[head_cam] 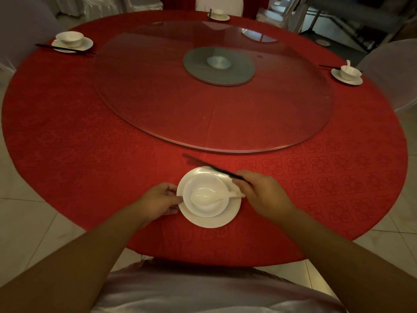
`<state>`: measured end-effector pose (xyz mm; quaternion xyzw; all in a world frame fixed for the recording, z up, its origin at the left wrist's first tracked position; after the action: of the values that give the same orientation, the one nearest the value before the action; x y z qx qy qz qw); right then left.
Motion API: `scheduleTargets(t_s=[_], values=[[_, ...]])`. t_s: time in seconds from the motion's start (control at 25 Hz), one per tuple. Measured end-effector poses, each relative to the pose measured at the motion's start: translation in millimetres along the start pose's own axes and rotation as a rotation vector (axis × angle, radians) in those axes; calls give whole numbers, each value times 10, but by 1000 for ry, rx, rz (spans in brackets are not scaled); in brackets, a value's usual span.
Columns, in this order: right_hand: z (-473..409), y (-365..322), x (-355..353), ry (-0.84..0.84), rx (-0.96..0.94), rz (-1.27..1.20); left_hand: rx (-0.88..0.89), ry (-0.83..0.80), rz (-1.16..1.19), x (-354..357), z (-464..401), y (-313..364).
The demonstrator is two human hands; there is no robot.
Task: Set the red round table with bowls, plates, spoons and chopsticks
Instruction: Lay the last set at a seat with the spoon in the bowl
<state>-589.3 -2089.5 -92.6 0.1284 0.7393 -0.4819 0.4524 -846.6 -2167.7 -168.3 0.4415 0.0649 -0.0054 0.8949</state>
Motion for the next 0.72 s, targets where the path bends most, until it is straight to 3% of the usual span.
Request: scheduleTargets(t_s=[0.16, 0.36, 0.52, 0.72], values=[[26, 136, -116, 155, 306, -319, -24, 48, -15, 13, -4, 13], [228, 121, -53, 39, 651, -528, -22, 173, -83, 45, -1, 28], [411, -102, 204, -214, 703, -649, 160, 347, -195, -29, 70, 257], [435, -54, 225, -204, 741, -583, 137, 280, -158, 136, 118, 344]])
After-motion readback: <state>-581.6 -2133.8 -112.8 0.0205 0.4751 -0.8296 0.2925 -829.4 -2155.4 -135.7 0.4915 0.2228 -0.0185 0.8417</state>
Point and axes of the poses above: each hand's wrist, its own z-axis away from the middle knuckle, its own x-axis out of the palm, y = z × x, the point moved 5 cm from there along -z, towards the middle knuckle
